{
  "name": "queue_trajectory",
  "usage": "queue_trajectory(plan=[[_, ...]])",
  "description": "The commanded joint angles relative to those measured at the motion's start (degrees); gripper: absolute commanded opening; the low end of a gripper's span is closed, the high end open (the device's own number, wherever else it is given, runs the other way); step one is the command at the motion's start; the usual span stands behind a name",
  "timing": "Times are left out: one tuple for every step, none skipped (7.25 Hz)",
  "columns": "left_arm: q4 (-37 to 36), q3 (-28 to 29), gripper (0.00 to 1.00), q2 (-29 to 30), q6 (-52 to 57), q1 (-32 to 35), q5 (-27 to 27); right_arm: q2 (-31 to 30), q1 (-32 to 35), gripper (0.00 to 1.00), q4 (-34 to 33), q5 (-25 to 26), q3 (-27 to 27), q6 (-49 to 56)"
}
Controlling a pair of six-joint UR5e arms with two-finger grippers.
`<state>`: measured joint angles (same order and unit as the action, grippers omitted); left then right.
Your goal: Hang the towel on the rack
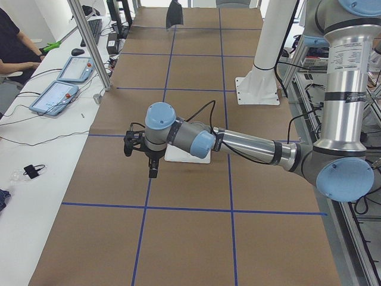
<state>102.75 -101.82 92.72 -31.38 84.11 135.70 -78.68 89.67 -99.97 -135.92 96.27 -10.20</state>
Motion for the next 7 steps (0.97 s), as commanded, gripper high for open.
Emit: queue_trajectory(plan=[[0.52, -0.05, 0.98, 7.35, -16.01, -7.53, 0.00, 4.57, -1.77, 0.00, -1.81, -7.30, 3.22, -5.58], [0.00, 0.56, 0.98, 12.96, -26.18, -13.39, -0.34, 6.85, -4.39, 0.00, -1.38, -11.87, 3.75, -12.32], [0.26, 2.22, 0.98, 18.41, -39.24, -17.19, -0.44, 12.71, -7.81, 0.00, -1.37, -14.17, 4.01, -23.35], [0.26, 3.02, 0.98, 23.07, -50.07, -20.88, -0.52, 15.55, -12.46, 0.00, 1.76, -14.02, 5.15, -32.51], [0.52, 3.37, 0.98, 26.08, -58.97, -22.83, -0.44, 15.84, -14.85, 0.00, 8.75, -13.85, 4.98, -41.22], [1.39, 3.29, 0.98, 28.20, -66.11, -23.98, -0.44, 15.75, -16.27, 0.00, 16.66, -13.58, 4.63, -49.31], [6.01, 3.99, 0.98, 29.44, -73.92, -27.13, -0.70, 16.80, -18.20, 0.00, 22.04, -12.63, 4.63, -57.31]])
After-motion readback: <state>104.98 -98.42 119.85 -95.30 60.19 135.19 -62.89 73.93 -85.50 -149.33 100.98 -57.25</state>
